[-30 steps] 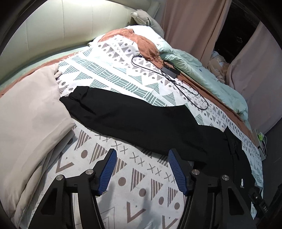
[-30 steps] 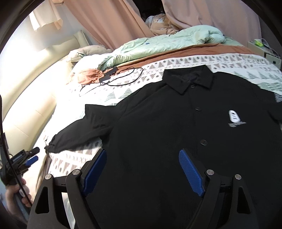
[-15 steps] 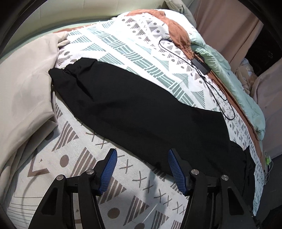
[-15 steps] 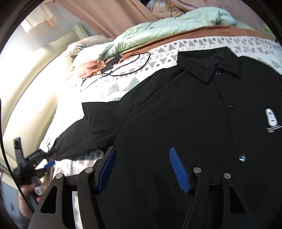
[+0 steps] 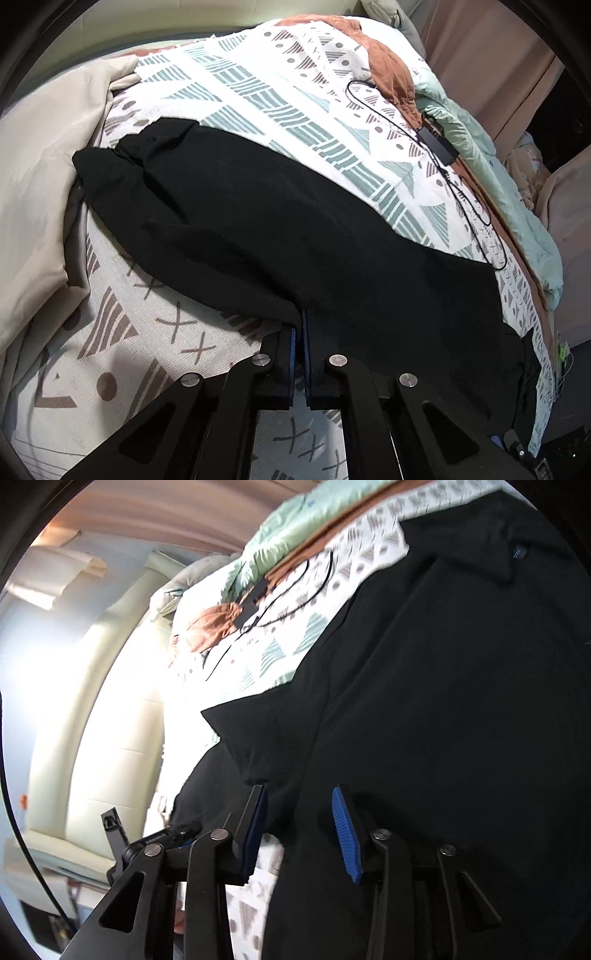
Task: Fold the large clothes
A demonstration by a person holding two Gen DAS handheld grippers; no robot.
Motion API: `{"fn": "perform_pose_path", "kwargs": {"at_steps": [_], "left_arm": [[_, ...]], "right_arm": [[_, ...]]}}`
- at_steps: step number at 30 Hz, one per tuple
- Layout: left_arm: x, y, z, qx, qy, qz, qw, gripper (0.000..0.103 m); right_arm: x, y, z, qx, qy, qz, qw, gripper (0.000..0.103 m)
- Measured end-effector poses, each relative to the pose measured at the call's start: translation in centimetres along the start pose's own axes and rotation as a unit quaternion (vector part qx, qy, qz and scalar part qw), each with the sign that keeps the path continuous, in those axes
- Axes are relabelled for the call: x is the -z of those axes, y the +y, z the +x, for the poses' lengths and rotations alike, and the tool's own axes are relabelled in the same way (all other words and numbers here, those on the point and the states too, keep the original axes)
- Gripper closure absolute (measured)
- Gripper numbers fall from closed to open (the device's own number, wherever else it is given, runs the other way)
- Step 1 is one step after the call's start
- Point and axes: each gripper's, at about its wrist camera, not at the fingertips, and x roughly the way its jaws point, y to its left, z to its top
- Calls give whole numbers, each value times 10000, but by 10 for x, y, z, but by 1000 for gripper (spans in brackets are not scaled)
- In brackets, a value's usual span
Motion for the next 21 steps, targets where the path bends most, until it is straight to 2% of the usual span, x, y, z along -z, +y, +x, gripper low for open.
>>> {"fn": "perform_pose_path", "kwargs": {"at_steps": [2,5,8,11,12,13,15,16,21], "left_arm": [[-5,-7,-13,126,-164,83,9998,101],[-15,-23,-40,489,-396,193,9978,101],[-21,-47,-65,801,-578,390,9943,102],[-23,-78,-93,1124,-795,665,9882,102],[-24,-88,-102,1275,-847,760,9853,102],[-23,-98,-109,1425,-864,845,9824,102],[-19,-118,-122,1656,-855,1067,9767,102],[-16,-129,-128,1777,-846,1204,9730,102],[10,-182,-145,2262,-732,1801,9545,102]], "right_arm": [[-2,1,11,-47,75,91,9999,71],[-3,-7,29,219,179,246,9993,80],[-3,-16,41,264,284,408,9984,80],[-5,-14,33,141,300,432,9985,80],[-4,-14,26,82,283,464,9985,74],[-2,-13,17,16,213,492,9986,58],[1,-12,-5,-22,-11,500,9987,36],[5,-11,-22,-29,-191,481,9987,32],[18,-14,-86,305,-697,409,9963,31]]}}
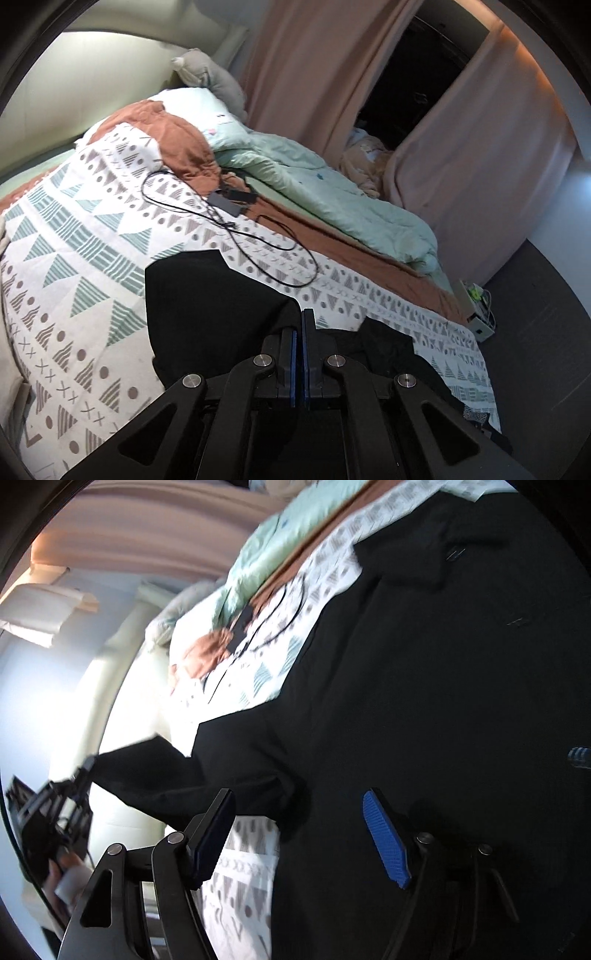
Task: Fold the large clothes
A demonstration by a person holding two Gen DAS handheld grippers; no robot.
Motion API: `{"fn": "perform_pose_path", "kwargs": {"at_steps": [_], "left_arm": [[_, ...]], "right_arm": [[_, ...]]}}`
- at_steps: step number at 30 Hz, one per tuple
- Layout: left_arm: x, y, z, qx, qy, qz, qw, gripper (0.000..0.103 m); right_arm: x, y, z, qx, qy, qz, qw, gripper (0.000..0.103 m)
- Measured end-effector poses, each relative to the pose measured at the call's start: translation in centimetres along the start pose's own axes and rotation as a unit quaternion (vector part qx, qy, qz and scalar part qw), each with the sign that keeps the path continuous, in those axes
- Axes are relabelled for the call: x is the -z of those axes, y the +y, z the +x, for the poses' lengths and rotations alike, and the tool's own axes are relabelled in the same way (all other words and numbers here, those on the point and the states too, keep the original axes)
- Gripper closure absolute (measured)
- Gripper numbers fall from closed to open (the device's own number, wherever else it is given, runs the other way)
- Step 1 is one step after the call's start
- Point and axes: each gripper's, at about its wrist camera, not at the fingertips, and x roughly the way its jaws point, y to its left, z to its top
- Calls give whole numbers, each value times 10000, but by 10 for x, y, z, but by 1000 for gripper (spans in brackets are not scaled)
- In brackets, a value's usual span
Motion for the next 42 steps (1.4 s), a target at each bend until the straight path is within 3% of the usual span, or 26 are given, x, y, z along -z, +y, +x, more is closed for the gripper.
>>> {"fn": "perform_pose_path", "kwargs": {"at_steps": [6,11,15,16,17,18,19,20,25,27,30,33,39,42], "left_arm": [[23,-59,15,683,294,534,9958,102],[48,-98,37,759,494,1034,9905,101],[69,-110,64,1121,854,904,9859,94],[75,-112,73,1241,997,808,9839,84],[82,-112,81,1370,1129,683,9817,58],[91,-112,91,1525,1242,519,9791,39],[98,-111,97,1631,1285,404,9774,4],[106,-111,101,1716,1274,311,9764,0],[144,-104,117,1764,1609,-167,9709,0],[151,-95,107,1652,1516,-339,9740,0],[154,-85,80,1103,1187,-315,9863,0],[152,-71,50,582,921,-378,9933,0],[148,-20,12,-131,485,-687,9964,2],[137,4,4,-296,383,-757,9960,9]], "right_arm": [[6,-16,-64,308,-630,-106,9975,31],[5,-38,-83,557,-914,56,9942,31],[-3,-58,-89,663,-960,320,9927,31],[-4,-66,-98,678,-1002,364,9920,31],[-3,-68,-101,694,-1031,402,9914,31],[-2,-71,-106,697,-1077,458,9907,31],[-2,-73,-110,698,-1108,486,9902,31],[-3,-76,-114,727,-1158,521,9892,31],[-7,-92,-137,836,-1364,668,9849,31],[-6,-94,-142,883,-1445,711,9830,31],[-6,-91,-145,910,-1461,594,9833,31],[-6,-76,-136,990,-1404,247,9848,31],[-1,-39,-115,1064,-1309,-496,9844,31],[2,-12,-93,1191,-1182,-997,9808,31]]}}
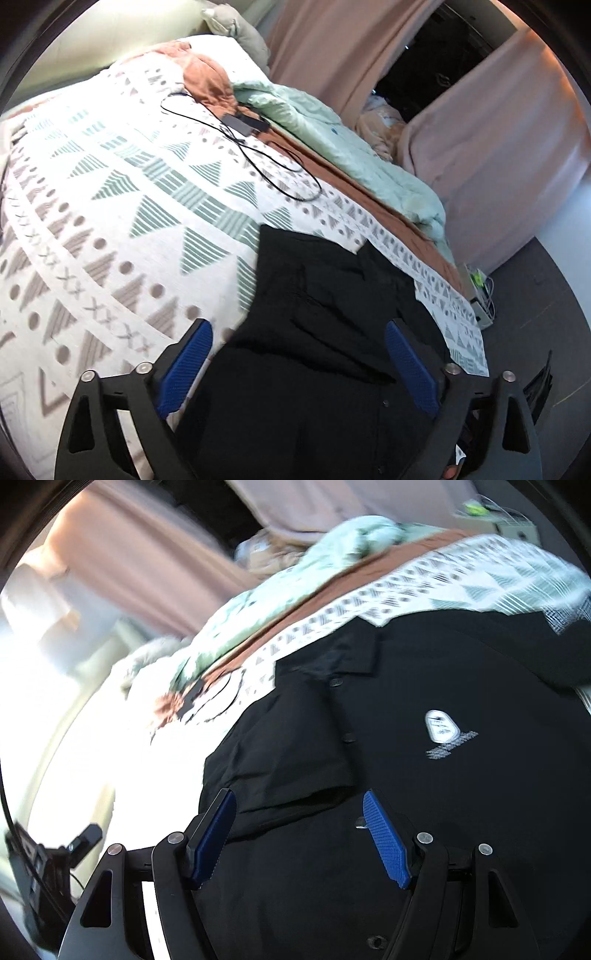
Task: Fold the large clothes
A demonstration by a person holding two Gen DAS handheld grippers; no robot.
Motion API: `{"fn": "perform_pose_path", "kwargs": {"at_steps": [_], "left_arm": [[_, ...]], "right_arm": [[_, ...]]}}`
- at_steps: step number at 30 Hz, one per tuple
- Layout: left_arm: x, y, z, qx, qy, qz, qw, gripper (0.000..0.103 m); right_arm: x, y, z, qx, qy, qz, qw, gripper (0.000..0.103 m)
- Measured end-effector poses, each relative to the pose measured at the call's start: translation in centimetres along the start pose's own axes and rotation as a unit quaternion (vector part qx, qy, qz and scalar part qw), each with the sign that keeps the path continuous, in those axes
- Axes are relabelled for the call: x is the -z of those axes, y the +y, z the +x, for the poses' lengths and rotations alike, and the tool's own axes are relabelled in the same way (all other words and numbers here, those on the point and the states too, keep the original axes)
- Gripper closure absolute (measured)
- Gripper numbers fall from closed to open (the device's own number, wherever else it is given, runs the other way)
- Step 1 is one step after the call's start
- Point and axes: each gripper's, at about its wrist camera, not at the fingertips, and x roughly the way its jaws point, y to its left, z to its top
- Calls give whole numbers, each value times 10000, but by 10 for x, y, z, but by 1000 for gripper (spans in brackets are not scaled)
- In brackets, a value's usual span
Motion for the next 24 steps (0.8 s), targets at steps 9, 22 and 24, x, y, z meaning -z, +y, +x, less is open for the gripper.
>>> {"fn": "perform_pose_path", "kwargs": {"at_steps": [9,22,24], "left_arm": [[-11,61,-1,-430,-50,-694,9967,16],[-20,103,-24,-881,-433,-1228,9876,16],[-20,108,-26,-891,-471,-1309,9863,16]], "right_arm": [[-2,76,62,276,476,-912,9943,31],[29,125,167,1415,1358,-2112,9576,31],[35,121,179,1531,1498,-2278,9499,34]]}}
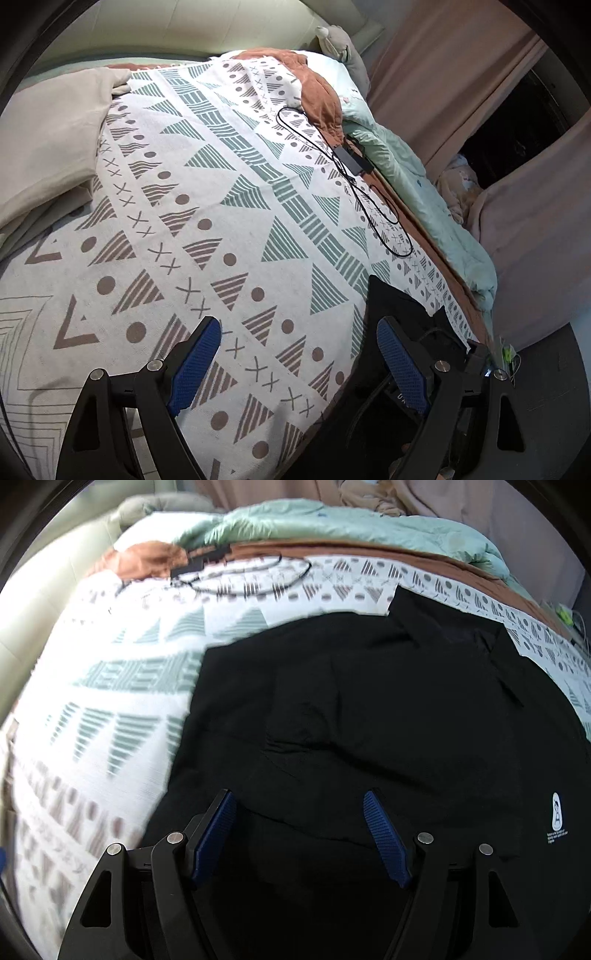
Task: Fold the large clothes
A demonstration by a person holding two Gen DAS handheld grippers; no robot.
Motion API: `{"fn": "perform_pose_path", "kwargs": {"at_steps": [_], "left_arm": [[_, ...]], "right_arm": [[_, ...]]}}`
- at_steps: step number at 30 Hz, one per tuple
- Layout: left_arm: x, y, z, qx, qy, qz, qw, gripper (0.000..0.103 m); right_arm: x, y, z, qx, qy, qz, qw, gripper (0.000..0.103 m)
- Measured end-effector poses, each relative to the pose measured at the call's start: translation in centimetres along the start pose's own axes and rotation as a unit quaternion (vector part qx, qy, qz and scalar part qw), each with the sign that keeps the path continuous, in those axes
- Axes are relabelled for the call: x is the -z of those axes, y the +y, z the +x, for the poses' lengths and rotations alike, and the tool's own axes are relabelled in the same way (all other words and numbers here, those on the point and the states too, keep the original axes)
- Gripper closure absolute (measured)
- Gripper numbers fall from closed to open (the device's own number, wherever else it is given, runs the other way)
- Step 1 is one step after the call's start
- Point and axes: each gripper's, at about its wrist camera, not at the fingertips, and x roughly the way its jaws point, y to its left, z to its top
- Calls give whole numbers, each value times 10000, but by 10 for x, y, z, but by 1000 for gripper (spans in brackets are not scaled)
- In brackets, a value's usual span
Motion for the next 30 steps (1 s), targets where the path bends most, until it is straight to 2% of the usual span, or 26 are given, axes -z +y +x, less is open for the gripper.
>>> {"fn": "perform_pose_path", "kwargs": {"at_steps": [3,4,8,13,17,20,22,24,25,30], "left_arm": [[0,0,-1,1,-15,2,10000,16],[0,0,-1,1,-19,6,10000,16],[3,-6,3,30,25,85,10000,16],[8,-15,5,24,23,249,9997,16],[15,-27,10,9,90,535,9985,16],[22,-38,15,13,173,785,9968,16],[27,-45,19,34,223,934,9954,16],[31,-50,22,44,255,1068,9939,16],[33,-52,23,50,263,1126,9933,16],[45,-64,36,-61,367,1520,9877,16]], "right_arm": [[2,-5,-7,-8,-81,-53,10000,67],[3,-13,-15,-136,-184,26,9997,71],[5,-39,-50,-276,-563,262,9977,72],[13,-96,-104,-326,-1067,762,9908,72],[28,-151,-148,-293,-1434,1297,9807,72],[35,-192,-165,-154,-1548,1809,9711,70],[43,-220,-172,-51,-1572,2184,9631,58],[58,-246,-174,-140,-1616,2623,9513,49],[65,-256,-173,-194,-1618,2844,9448,39],[108,-286,-151,-485,-1643,3680,9139,36]]}}
